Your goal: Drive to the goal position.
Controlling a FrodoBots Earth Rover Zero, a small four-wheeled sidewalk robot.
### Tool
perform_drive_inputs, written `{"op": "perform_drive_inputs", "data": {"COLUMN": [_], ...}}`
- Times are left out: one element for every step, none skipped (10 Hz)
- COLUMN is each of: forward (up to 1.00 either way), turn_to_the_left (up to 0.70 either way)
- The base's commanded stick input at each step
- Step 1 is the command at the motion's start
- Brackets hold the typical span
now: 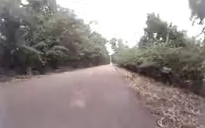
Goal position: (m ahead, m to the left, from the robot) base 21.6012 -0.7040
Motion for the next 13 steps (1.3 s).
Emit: {"op": "perform_drive_inputs", "data": {"forward": [0.7,0.7,0.7,0.7,0.7,0.7,0.7,0.7,0.7,0.7,0.7,0.7,0.7], "turn_to_the_left": [0.0,0.0,0.0,-0.08,-0.35,-0.16,0.0,0.0,0.0,0.0,0.0,0.0,0.0]}}
